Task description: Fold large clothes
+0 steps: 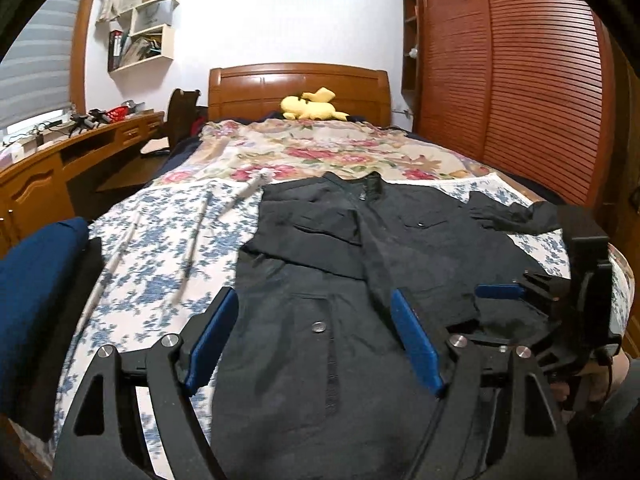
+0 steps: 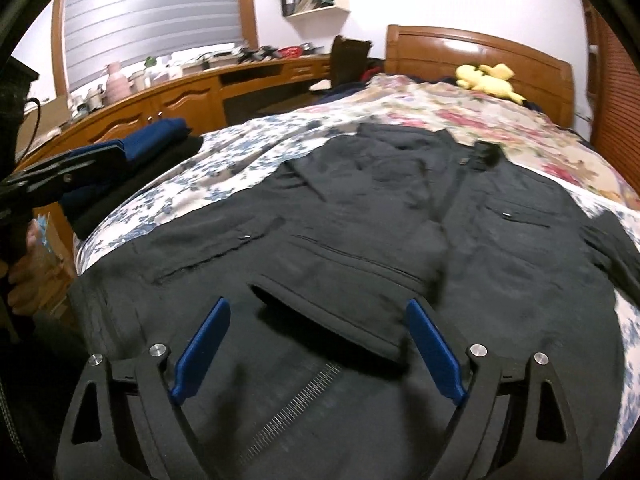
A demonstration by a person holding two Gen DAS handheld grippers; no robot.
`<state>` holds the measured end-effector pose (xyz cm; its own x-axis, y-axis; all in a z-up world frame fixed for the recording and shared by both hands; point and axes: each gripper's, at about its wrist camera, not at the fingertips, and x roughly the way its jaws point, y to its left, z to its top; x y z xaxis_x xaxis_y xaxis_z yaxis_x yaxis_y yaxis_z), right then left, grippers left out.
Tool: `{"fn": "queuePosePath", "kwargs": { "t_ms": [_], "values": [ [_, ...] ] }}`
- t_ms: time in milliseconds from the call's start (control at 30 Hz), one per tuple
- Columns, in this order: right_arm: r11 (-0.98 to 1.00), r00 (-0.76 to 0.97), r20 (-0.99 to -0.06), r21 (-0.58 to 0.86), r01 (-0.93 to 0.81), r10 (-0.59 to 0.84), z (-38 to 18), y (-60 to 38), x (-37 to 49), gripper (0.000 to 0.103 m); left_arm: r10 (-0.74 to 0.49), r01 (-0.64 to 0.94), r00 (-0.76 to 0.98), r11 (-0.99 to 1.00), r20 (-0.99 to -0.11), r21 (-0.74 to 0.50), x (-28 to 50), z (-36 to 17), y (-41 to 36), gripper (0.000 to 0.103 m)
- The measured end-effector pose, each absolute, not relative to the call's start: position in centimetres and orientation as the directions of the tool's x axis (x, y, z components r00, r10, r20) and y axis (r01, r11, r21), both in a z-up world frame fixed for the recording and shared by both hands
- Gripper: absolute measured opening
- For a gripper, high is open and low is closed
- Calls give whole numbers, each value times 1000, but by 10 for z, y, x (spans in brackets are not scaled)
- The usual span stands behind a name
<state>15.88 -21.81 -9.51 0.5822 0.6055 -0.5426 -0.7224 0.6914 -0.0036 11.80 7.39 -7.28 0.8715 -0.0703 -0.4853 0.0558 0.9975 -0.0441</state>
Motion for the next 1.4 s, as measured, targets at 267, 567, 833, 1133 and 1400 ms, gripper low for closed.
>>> {"fn": "queuePosePath", "kwargs": {
  "t_ms": [267,567,833,1133,1400],
  "values": [
    [678,564,-614,-61,-732,553,-105,-188,190,86,-56,30,877,998,-477,-61,106,-76,98,79],
    [716,566,-664,-65,-695,489,-119,-182,221,17,-58,34,881,998,-470,-60,100,-78,104,79],
    [740,640,-556,-65,-670,531,-81,-225,208,7,-85,64,887,996,-455,-60,97,-74,93,79],
    [778,705,-446,-29,-627,552,-42,-288,171,7,-120,100,884,993,-452,-68,101,-72,71,79],
    [813,723,-476,-27,-581,501,-62,-307,158,7,-139,124,881,990,-452,-62,103,-71,57,79]
  ]
}}
